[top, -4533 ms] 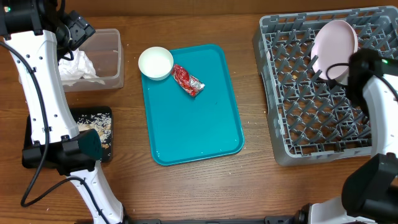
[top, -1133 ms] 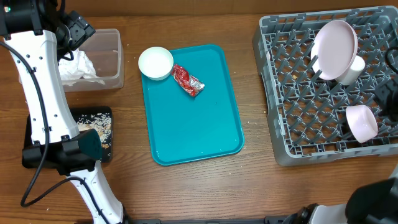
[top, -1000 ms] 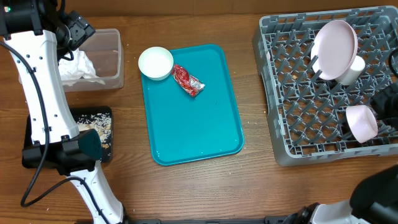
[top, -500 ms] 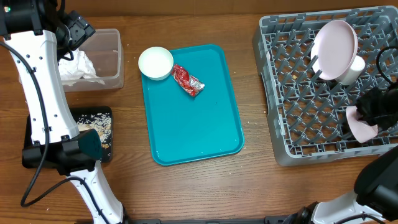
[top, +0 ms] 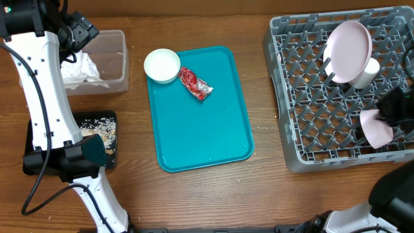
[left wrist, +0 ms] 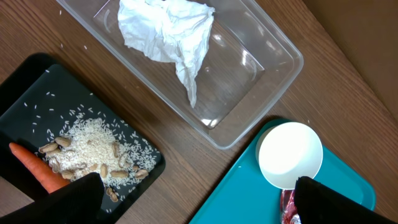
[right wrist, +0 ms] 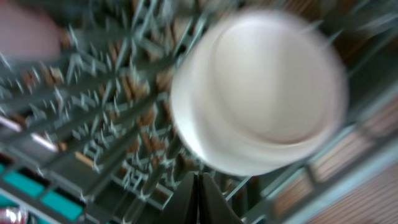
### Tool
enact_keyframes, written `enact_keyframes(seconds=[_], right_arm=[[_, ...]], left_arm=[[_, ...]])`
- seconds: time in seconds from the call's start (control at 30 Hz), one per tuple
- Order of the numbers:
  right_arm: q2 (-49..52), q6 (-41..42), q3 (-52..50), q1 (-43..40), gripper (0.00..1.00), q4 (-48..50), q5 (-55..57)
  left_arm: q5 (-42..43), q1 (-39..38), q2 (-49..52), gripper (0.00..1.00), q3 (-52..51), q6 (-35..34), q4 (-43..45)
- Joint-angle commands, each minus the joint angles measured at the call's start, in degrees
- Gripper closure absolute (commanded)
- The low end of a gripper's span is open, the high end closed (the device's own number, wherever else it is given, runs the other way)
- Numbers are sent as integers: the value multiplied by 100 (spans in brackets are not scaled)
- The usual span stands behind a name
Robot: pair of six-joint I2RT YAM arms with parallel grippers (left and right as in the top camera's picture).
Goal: Sort waste into correct bins and load items into the dishwasher rack
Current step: 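Lower the pink bowl upside down into the rack's front right and release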
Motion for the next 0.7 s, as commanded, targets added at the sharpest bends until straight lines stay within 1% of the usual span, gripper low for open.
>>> enact_keyframes(seconds=[0.0,0.07,0.37,0.67], right_arm=[[-326,286,267,-313,94,81,846],[-278,404,223,-407,94,114,1008],[118,404,168,-439,94,140,992],[269,372,4,-433,94,122,531]], left_arm=[[22,-13,57,0,-7,114,-11],[22,-13,57,0,-7,111,-11],[22,-11,57,0,-7,114,-11],[24,-13,57,0,-7,114,-11]])
